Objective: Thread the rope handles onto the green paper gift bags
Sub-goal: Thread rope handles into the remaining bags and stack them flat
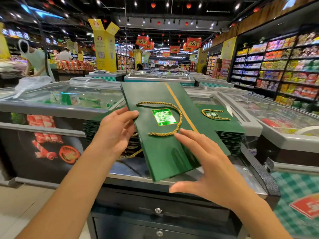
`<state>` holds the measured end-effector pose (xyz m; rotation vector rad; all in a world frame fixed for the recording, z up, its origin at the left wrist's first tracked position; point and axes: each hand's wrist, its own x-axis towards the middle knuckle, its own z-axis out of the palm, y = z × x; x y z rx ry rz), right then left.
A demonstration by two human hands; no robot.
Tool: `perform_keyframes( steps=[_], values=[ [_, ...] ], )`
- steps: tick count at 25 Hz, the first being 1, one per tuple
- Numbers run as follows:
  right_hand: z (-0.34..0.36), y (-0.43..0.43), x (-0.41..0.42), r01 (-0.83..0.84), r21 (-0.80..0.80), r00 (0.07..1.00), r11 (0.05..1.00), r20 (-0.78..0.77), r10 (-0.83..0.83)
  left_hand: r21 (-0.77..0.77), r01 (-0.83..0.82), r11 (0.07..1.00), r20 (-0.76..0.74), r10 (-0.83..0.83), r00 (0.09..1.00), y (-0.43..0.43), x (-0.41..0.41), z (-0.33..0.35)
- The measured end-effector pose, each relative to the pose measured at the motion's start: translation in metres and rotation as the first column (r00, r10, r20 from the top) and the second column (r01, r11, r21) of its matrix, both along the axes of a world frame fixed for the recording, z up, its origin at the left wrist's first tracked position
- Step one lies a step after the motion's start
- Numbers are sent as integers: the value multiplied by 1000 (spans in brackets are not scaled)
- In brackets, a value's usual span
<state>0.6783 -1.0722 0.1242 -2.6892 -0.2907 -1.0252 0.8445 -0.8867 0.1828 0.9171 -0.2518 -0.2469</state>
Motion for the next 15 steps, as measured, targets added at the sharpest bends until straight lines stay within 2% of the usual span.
perform_keyframes(
  steps=[2,4,6,9,11,13,15],
  values=[
    [0,3,9,65,-100,995,993,76,-57,-8,6,1000,-8,-6,1000,-7,-4,11],
    [1,5,12,101,-93,984,991,158,-85,-8,24,1000,21,-24,999,-12,-11,16],
    [2,7,11,65,-56,957,996,287,-47,-48,61,997,70,-57,996,-13,-15,17],
    [5,10,11,-66,159,927,985,375,2,-117,108,987,126,-93,988,-9,-14,12],
    [11,14,7,-118,343,909,932,416,-38,0,34,999,143,-34,989,-9,-12,1],
    [22,20,4,-199,559,900,805,430,-76,205,19,978,143,-49,988,-11,-13,-18],
    [26,27,2,-325,781,907,533,417,-58,360,152,921,85,-194,977,-14,-21,-35]
  ],
)
